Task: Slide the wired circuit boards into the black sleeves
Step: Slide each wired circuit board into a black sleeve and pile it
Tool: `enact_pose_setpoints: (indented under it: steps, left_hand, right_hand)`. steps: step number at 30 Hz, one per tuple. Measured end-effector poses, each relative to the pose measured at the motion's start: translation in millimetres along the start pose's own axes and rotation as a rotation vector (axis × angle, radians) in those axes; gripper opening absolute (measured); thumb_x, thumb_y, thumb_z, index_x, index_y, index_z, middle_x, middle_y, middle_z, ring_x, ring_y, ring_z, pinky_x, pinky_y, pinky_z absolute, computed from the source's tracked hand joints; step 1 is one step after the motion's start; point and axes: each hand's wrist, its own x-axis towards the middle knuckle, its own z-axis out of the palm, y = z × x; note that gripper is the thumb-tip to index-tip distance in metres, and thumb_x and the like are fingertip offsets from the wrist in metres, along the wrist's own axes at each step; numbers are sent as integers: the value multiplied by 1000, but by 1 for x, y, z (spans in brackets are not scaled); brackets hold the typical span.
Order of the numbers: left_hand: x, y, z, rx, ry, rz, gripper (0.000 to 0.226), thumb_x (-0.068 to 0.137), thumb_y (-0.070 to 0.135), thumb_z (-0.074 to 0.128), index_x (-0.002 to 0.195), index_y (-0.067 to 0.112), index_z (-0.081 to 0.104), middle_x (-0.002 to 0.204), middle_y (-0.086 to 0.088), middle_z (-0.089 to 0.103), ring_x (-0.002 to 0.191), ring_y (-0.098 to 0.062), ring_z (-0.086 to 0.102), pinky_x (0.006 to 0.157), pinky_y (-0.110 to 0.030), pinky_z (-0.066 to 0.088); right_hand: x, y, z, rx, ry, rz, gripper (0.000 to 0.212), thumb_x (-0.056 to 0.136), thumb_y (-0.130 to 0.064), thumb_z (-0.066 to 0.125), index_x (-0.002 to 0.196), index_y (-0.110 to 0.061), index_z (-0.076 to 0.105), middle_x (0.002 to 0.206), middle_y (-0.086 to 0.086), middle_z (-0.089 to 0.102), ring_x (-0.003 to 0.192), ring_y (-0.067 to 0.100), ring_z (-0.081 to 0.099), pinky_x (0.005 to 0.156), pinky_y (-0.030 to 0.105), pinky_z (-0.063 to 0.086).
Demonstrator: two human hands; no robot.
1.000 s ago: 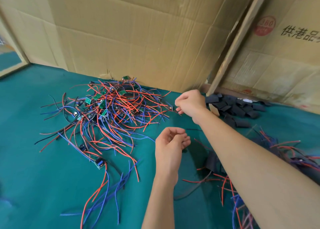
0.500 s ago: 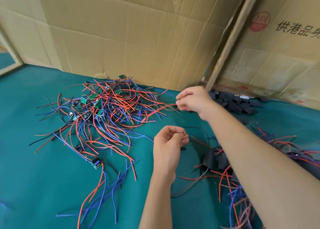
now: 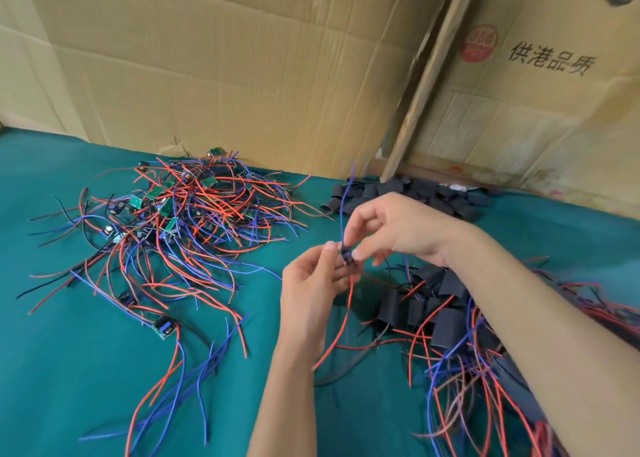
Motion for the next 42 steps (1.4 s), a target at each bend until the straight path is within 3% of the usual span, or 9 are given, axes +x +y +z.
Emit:
enact_pose_setpoints:
  steps: [4, 9, 15, 20, 24, 29, 34, 37, 42]
  left_hand:
    - [-1, -2, -1, 24, 28, 11, 11, 97, 5, 62, 100, 0, 71, 81, -10, 73, 74, -20, 72, 67, -25, 59]
    - [1, -3, -1, 2, 50, 16, 13, 97, 1, 60, 97, -1, 73, 78, -11, 68, 73, -22, 71, 67, -26, 59]
    - [1, -4, -3, 29, 38, 12, 19, 97, 0, 58, 89, 5, 74, 83, -11, 72, 75, -26, 74, 69, -29, 60]
    - [-1, -3, -4, 41, 7, 21, 17, 98, -1, 57, 93, 4, 73, 86, -12, 73, 77, -25, 74, 70, -31, 60]
    - [-2, -3, -3, 56, -26, 27, 17, 99, 0, 56, 95, 5, 72, 86, -11, 73, 79, -25, 75, 72, -32, 61]
    - [-3, -1, -4, 77, -51, 35, 19, 100, 1, 55, 96, 7, 72, 87, -11, 73, 81, -25, 74, 73, -33, 61]
    - [-4, -1, -2, 88, -87, 35, 20, 100, 1, 55, 96, 8, 73, 84, -9, 73, 80, -23, 74, 72, -31, 61]
    - [-4, -2, -2, 116, -121, 38, 20, 100, 0, 55, 96, 8, 73, 83, -8, 73, 80, -22, 73, 70, -29, 60]
    - [-3, -5, -1, 162, -153, 43, 20, 99, -3, 55, 95, 7, 73, 82, -10, 73, 77, -21, 73, 67, -26, 58]
  right_hand:
    - [2, 4, -21, -84, -59, 78, 7, 86, -4, 75, 90, -10, 76, 95, 8, 79, 78, 12, 73, 60, 24, 54]
    - [21, 37, -70, -558, 552, 389, 8, 87, -11, 67, 89, -8, 74, 86, 18, 76, 72, 29, 77, 65, 40, 65]
    - [29, 59, -69, -678, 523, 665, 47, 79, -52, 79, 86, -10, 60, 95, 10, 66, 56, 26, 72, 58, 30, 61]
    - [33, 52, -63, -643, 565, 706, 39, 68, -34, 90, 84, -9, 65, 94, 13, 72, 64, 27, 73, 58, 34, 63]
    - [32, 56, -64, -465, 558, 715, 51, 65, -24, 95, 100, -2, 66, 97, 17, 72, 79, 30, 74, 74, 42, 65]
    - [26, 46, -73, -318, 749, 583, 39, 66, -15, 92, 98, 0, 74, 82, 15, 77, 90, 26, 75, 82, 46, 64]
    - [12, -12, -73, 295, 1000, 90, 23, 75, 0, 85, 84, -12, 68, 93, 9, 73, 91, 29, 75, 76, 41, 65]
    - [-3, -33, -39, 626, 902, -198, 22, 81, 1, 81, 91, -13, 68, 99, 10, 75, 90, 25, 77, 76, 35, 64]
    - [-11, -28, -4, 800, 814, -257, 12, 88, 0, 75, 96, -8, 70, 98, 14, 77, 95, 27, 77, 86, 39, 63]
